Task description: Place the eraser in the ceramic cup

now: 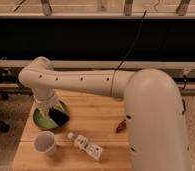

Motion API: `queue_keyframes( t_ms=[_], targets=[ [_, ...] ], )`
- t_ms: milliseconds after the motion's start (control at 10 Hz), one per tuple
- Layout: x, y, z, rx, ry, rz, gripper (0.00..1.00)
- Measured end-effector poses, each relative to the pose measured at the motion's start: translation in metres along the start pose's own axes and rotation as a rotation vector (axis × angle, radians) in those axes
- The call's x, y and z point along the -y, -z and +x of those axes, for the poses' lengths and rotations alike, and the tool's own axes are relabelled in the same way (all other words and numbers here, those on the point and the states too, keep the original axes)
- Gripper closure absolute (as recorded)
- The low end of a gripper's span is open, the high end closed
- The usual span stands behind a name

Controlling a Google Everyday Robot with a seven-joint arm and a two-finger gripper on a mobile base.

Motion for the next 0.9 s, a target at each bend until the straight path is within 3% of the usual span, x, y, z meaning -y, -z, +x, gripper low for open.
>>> queue_keyframes(
  t_ms=[500,900],
  targets=[
    [0.015,0.01,-0.014,-0.006,0.045,0.0,1.0],
    [0.033,-0.013,-0.042,-0.013,0.066,0.045,1.0]
  ],
)
